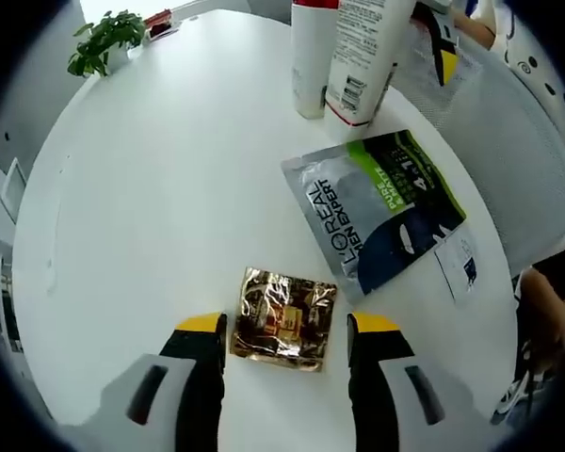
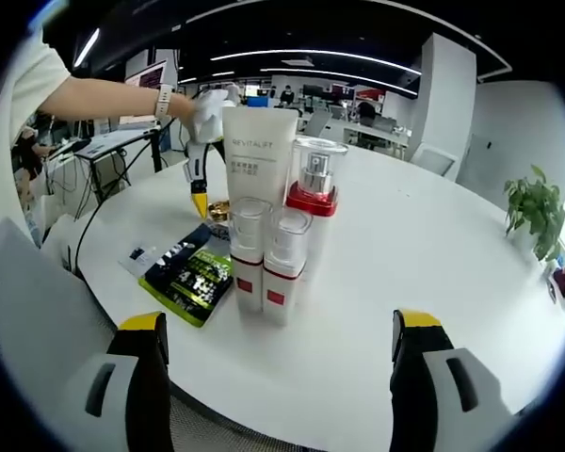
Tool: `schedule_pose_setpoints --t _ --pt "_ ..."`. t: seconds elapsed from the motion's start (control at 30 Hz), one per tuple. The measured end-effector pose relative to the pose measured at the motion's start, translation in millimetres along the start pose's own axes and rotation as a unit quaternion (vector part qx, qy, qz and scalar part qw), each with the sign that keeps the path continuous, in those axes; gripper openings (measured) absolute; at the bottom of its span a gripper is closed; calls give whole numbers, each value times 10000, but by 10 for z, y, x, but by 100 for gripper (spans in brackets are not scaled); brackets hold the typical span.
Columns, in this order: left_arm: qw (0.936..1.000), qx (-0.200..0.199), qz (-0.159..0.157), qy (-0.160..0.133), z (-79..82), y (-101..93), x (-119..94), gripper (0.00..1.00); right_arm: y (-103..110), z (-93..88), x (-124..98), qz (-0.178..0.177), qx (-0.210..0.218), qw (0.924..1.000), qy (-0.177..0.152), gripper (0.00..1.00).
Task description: Arrange the skincare products in the storage area until every visible bottle or jar stands upright without overlapping.
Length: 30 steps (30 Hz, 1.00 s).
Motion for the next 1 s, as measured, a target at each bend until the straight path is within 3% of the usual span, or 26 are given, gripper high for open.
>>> schedule_pose_setpoints --t 0.2,0.4,0.67,1.0 --pt "10000 -38 -2 12 -13 36 -14 40 -5 -9 2 -3 14 10000 19 98" --pt "10000 -28 -46 -19 -17 -4 -22 45 -1 -22 5 12 4 10000 53 98" --pt "9998 -181 31 5 -22 11 -28 34 -4 -17 2 -11 -18 10000 61 98" --pt "9996 -261 63 31 -88 -46 -45 33 2 -16 3 -17 -77 9999 87 98"
Point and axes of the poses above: the point that each gripper's makers call its tool centre point, and the gripper's own axes: x roughly forward along the fingers, y roughly to its left, z roughly out of its top, the point moved 3 cm from there along -x, roughly backward along the fingers, and after that the axes turned 13 degrees about z, right-handed, at the moved point
